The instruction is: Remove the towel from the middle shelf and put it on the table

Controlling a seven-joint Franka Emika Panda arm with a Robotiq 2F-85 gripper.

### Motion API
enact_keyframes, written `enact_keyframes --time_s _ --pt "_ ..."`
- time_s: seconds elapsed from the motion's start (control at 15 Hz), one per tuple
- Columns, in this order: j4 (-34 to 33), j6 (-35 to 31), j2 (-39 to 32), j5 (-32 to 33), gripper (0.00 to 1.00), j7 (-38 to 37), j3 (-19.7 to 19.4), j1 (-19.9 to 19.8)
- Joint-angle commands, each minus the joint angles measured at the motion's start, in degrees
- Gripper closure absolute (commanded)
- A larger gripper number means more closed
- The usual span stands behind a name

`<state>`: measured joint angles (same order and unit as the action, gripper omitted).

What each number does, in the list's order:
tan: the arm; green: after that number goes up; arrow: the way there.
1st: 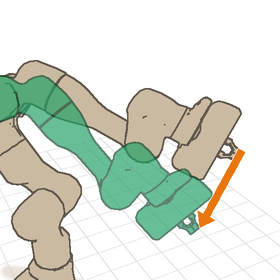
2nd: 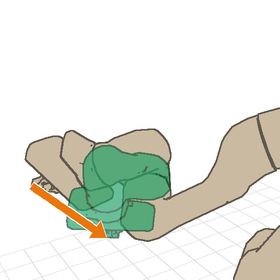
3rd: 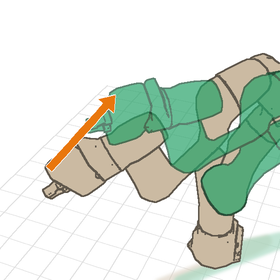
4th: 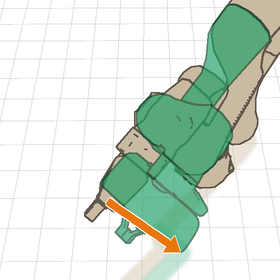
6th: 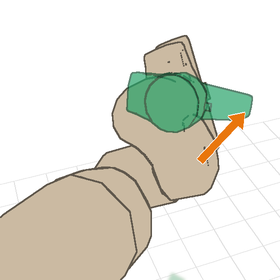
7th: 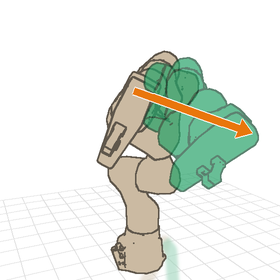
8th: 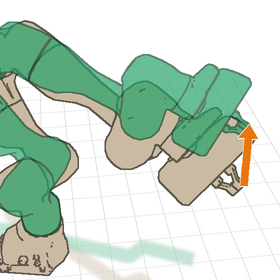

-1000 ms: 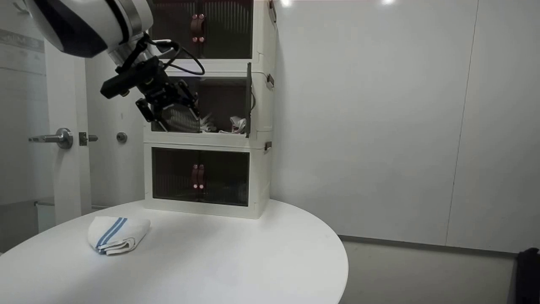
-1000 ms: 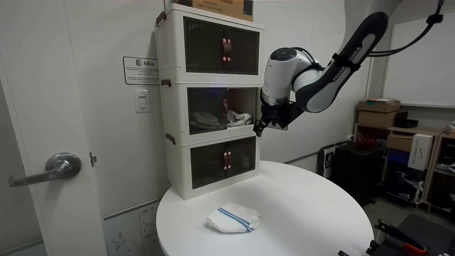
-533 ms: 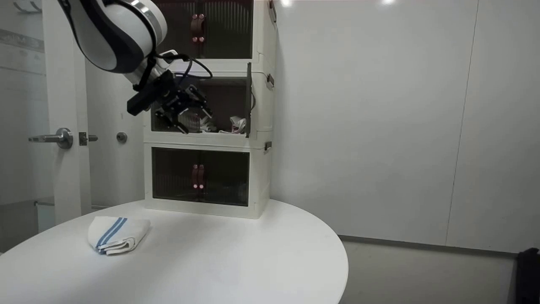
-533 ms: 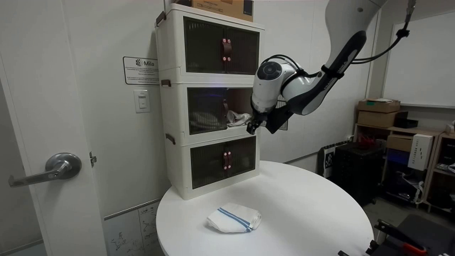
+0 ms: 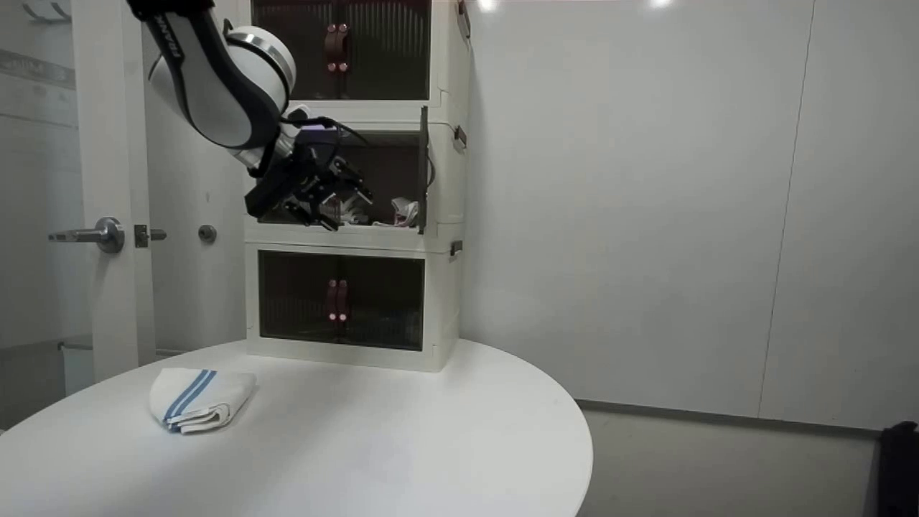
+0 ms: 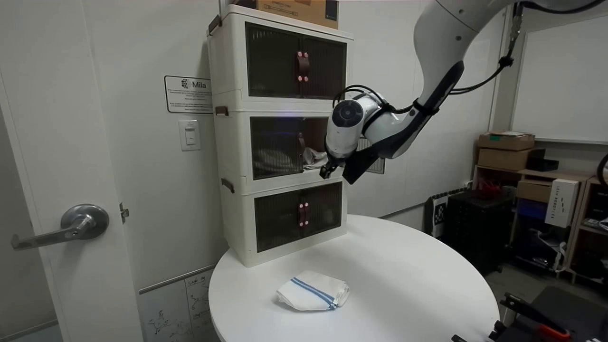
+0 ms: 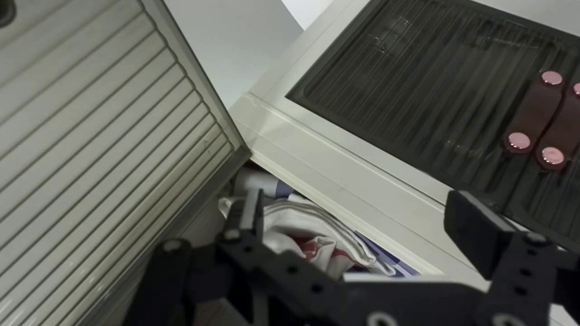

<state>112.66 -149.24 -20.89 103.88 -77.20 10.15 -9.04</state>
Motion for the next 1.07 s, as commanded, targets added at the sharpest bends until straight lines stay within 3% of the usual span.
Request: enact_keyframes --time_s 0.0,1.0 --pt "-5.99 1.51 -4.36 3.93 0.00 -2.17 -0.26 0.55" --pt "-20.72 1.99 -13.28 4.35 0.00 -1.05 -0.39 -0.67"
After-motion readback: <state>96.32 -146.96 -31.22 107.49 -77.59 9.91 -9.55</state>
